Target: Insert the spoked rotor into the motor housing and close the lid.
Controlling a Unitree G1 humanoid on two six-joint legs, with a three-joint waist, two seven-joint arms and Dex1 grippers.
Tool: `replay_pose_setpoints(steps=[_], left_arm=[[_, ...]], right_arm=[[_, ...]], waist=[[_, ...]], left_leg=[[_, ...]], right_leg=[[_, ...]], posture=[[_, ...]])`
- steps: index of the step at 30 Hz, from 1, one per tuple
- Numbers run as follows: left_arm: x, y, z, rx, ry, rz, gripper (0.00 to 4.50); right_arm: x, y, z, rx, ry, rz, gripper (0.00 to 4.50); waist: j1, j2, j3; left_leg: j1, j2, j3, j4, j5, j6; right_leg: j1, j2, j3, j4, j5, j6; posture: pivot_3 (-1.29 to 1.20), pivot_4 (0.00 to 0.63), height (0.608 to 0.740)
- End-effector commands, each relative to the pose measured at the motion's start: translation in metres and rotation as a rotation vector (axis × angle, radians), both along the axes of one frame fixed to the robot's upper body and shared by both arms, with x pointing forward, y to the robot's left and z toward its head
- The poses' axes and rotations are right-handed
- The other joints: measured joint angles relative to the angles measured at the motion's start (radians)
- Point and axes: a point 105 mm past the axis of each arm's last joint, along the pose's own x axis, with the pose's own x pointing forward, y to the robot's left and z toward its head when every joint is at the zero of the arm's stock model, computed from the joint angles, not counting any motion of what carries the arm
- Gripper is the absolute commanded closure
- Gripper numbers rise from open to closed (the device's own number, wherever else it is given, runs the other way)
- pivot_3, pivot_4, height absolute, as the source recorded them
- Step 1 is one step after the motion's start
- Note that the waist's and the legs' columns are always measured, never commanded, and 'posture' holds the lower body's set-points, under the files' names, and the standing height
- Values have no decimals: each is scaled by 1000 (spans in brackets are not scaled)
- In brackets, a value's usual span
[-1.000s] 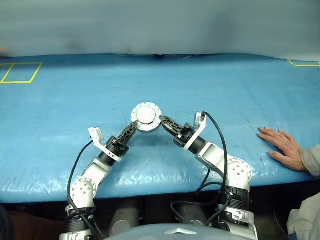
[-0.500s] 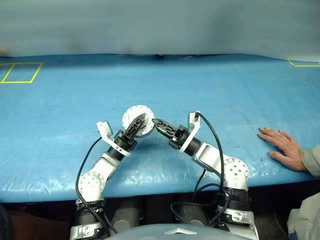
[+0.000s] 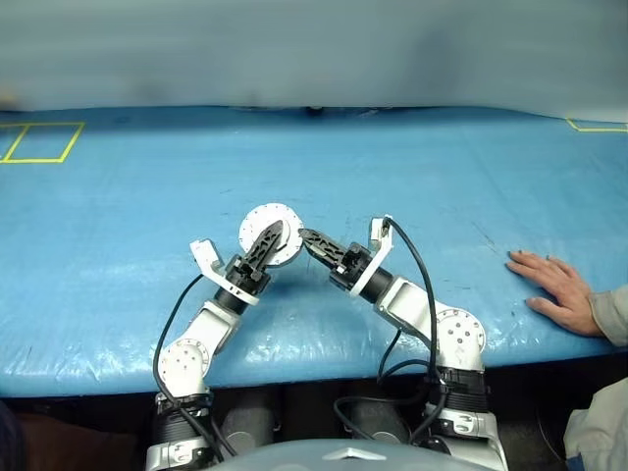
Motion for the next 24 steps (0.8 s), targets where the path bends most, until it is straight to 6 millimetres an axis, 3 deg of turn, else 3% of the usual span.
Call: replay_pose_setpoints(steps=[1,7,13,21,24], left_arm=[[6,9,14,-10,-59,56,1806],[15,14,13,8,-48,127,1806],[33,24,7,28,7,232,1806],[96,40,1,107,140,425,1806],[111,38,-1,146,166,442,1806]], right_arm=[[4,-2,10,-6,-48,-22,2986],[18,-13,5,-77,-61,-148,1098],[29,-29,-2,-174,-80,-267,1098],[8,-29,8,-218,-241,-180,1098],[6,-31,8,-223,-248,-191,1098]], waist=[[0,0,0],[0,0,0],[1,-1,1],[10,-7,4],[7,-8,5]], left_leg=[[0,0,0,0,0,0],[1,0,0,0,0,0],[1,0,0,0,0,0],[1,0,-1,4,0,1],[1,0,-1,4,0,1]], right_leg=[[0,0,0,0,0,0],[1,0,0,0,0,0],[1,0,0,0,0,0],[4,2,0,0,1,2],[4,2,0,0,2,3]], posture=[[0,150,740],[0,150,740],[0,150,740],[0,150,740],[0,150,740]])
